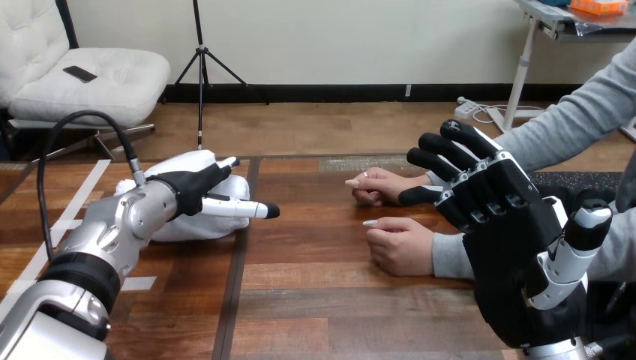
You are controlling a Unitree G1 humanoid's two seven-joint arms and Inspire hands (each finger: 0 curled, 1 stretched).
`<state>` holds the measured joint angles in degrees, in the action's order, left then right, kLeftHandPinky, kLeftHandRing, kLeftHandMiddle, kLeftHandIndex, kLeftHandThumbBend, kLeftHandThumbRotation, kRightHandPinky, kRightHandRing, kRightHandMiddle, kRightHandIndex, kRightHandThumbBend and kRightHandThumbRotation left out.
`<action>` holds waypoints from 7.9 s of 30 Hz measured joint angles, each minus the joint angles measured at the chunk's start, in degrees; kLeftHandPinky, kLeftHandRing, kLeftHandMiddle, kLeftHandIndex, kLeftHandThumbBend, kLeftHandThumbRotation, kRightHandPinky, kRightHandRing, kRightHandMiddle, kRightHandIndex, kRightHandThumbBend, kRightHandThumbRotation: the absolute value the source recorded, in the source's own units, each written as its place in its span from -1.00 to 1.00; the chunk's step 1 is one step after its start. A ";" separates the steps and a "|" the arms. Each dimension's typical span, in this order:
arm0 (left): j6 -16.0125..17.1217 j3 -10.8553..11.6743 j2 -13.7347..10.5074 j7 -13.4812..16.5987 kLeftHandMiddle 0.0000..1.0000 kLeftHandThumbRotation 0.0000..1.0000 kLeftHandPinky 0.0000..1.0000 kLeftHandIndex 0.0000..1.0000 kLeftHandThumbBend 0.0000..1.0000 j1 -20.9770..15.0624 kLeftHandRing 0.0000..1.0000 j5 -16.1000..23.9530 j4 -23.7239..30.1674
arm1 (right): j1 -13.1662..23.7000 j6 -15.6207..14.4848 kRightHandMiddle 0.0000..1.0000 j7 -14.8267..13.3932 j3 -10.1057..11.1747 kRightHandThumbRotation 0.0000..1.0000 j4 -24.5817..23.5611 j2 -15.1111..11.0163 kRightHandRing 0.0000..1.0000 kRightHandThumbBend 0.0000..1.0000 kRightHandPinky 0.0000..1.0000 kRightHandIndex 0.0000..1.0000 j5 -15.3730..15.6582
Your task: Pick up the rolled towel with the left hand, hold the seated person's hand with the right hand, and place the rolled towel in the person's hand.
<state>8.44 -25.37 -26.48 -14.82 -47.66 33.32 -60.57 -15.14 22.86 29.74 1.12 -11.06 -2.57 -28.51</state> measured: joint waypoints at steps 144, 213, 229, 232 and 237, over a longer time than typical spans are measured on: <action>-7.22 -2.05 7.05 13.72 1.00 1.00 0.85 0.98 0.60 -7.35 0.98 10.20 -16.13 | -0.02 -0.02 0.58 0.29 1.15 1.00 0.00 -0.03 0.58 0.82 0.23 0.56 -0.23; -7.11 -5.29 6.14 9.07 1.00 1.00 0.91 1.00 0.75 -6.45 1.00 9.87 -16.23 | -0.01 -0.01 0.56 -0.31 1.24 1.00 -0.02 -0.06 0.54 0.83 0.17 0.55 -0.52; -5.60 -5.29 4.07 8.56 1.00 1.00 0.88 0.98 0.75 -4.72 1.00 9.68 -13.65 | 0.02 -0.21 0.55 -1.28 1.33 1.00 -0.46 -0.15 0.52 0.88 0.15 0.54 -0.45; -5.23 -5.26 3.69 8.41 1.00 1.00 0.87 0.98 0.74 -4.30 1.00 9.63 -12.81 | 0.02 -0.33 0.55 -1.44 1.36 1.00 -0.77 -0.19 0.52 0.88 0.15 0.54 -0.45; -4.61 -5.26 2.96 7.89 1.00 1.00 0.87 0.97 0.74 -3.67 0.99 9.53 -11.41 | 0.04 -0.47 0.56 -1.52 1.37 1.00 -1.43 -0.20 0.53 0.89 0.16 0.54 -0.45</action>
<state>3.82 -30.63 -23.53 -6.93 -51.33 42.84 -71.98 -15.10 22.39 28.22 2.48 -12.50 -2.77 -28.96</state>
